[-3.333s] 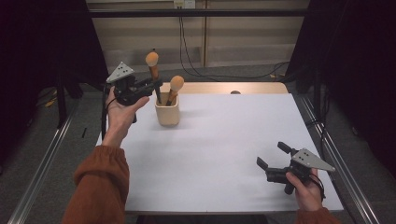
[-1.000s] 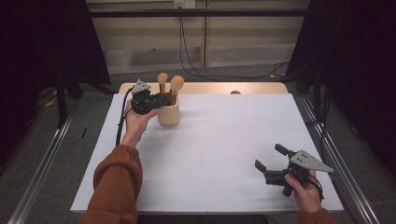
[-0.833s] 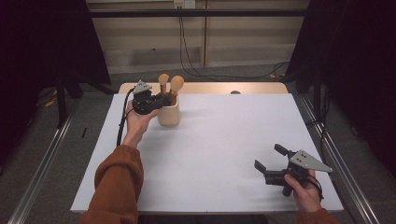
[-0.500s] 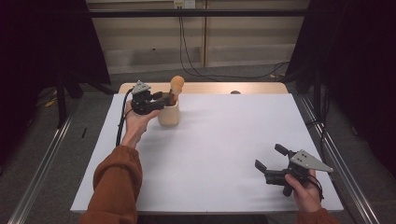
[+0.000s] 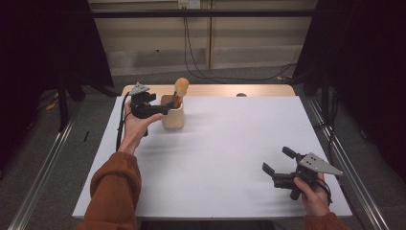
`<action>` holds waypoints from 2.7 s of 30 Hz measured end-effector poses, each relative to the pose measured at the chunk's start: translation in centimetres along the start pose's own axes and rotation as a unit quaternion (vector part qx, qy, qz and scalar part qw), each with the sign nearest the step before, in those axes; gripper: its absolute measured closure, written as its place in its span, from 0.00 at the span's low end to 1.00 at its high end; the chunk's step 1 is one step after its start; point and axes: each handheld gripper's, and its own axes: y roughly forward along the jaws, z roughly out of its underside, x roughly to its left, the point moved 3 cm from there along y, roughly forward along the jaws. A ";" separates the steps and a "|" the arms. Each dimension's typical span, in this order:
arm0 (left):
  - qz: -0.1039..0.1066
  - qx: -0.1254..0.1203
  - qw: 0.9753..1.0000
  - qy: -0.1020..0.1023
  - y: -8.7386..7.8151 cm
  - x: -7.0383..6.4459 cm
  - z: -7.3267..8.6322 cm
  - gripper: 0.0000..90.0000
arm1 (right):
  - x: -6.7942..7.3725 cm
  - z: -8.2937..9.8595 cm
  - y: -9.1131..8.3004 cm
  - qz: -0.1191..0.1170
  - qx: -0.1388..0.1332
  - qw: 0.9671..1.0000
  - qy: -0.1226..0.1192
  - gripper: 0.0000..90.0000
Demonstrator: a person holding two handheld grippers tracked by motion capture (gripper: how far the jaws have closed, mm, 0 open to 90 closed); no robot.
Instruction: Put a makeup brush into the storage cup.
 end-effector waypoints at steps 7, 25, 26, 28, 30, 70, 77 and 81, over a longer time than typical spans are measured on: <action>0.000 -0.009 1.000 -0.005 -1.0 -0.5 -0.1 0.02 | 0.2 0.0 -0.1 0.001 0.002 1.000 -0.003 0.00; 0.015 -0.040 0.998 0.040 -4.5 -2.7 -0.5 0.02 | 0.4 -0.2 -0.4 0.013 -0.003 1.000 -0.006 0.00; 0.010 -0.041 0.998 0.042 -4.8 -2.8 -0.4 0.02 | 0.4 -0.2 -0.4 0.013 -0.003 1.000 -0.005 0.00; 0.008 -0.042 0.998 0.042 -5.2 -3.0 -0.1 0.02 | 0.3 -0.2 -0.4 0.015 -0.002 1.000 -0.006 0.00; 0.010 -0.040 0.998 0.042 -5.5 -3.1 0.3 0.02 | 0.4 -0.2 -0.3 0.015 0.000 1.000 -0.006 0.00; -0.005 -0.041 0.998 0.048 -14.2 -5.3 8.2 0.03 | 0.6 0.0 -1.3 0.035 -0.002 0.999 -0.018 0.00; -0.012 -0.034 0.998 0.042 -15.1 -5.8 9.8 0.03 | 0.7 0.0 -1.2 0.035 -0.001 0.999 -0.018 0.00; -0.018 -0.041 0.998 0.038 -15.7 -6.0 10.3 0.04 | 0.6 -0.1 -1.3 0.038 -0.004 0.999 -0.021 0.01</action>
